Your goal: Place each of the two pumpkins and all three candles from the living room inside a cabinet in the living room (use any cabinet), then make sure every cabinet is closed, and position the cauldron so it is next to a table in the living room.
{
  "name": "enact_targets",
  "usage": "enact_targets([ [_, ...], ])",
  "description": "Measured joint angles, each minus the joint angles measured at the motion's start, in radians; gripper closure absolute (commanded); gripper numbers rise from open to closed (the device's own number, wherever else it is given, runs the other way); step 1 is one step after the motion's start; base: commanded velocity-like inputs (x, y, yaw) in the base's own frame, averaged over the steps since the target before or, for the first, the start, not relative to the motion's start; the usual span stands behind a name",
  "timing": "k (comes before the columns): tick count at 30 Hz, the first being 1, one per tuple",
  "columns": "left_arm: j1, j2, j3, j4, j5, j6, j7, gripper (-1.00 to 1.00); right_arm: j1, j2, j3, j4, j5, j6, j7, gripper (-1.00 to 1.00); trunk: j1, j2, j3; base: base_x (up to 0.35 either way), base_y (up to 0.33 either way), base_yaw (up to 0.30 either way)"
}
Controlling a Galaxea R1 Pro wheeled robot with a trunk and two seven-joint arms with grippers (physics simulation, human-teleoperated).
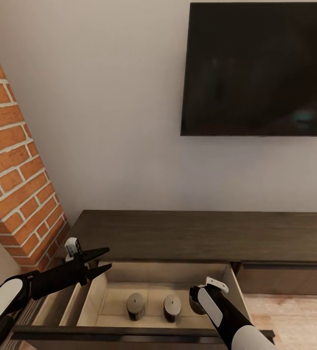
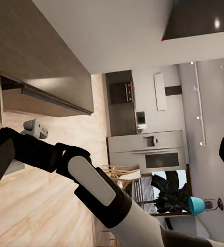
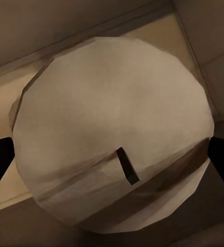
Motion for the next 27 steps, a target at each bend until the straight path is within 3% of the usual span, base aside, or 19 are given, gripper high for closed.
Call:
enact_targets([
  [13, 0.000, 0.000, 0.000, 0.000, 0.000, 0.000, 0.000, -1.00, 0.000, 0.000, 0.000, 0.000, 0.000, 0.000, 0.000, 1.00, 0.050, -0.091, -0.041, 0.000, 0.000, 0.000],
  [16, 0.000, 0.000, 0.000, 0.000, 0.001, 0.000, 0.000, -1.00, 0.000, 0.000, 0.000, 0.000, 0.000, 0.000, 0.000, 1.00, 0.050, -0.091, -0.041, 0.000, 0.000, 0.000],
  [23, 0.000, 0.000, 0.000, 0.000, 0.000, 0.000, 0.000, -1.00, 0.000, 0.000, 0.000, 0.000, 0.000, 0.000, -0.001, 1.00, 0.077, -0.140, -0.063, 0.000, 0.000, 0.000],
  [27, 0.000, 0.000, 0.000, 0.000, 0.001, 0.000, 0.000, -1.00, 0.000, 0.000, 0.000, 0.000, 0.000, 0.000, 0.000, 1.00, 0.077, -0.140, -0.063, 0.000, 0.000, 0.000],
])
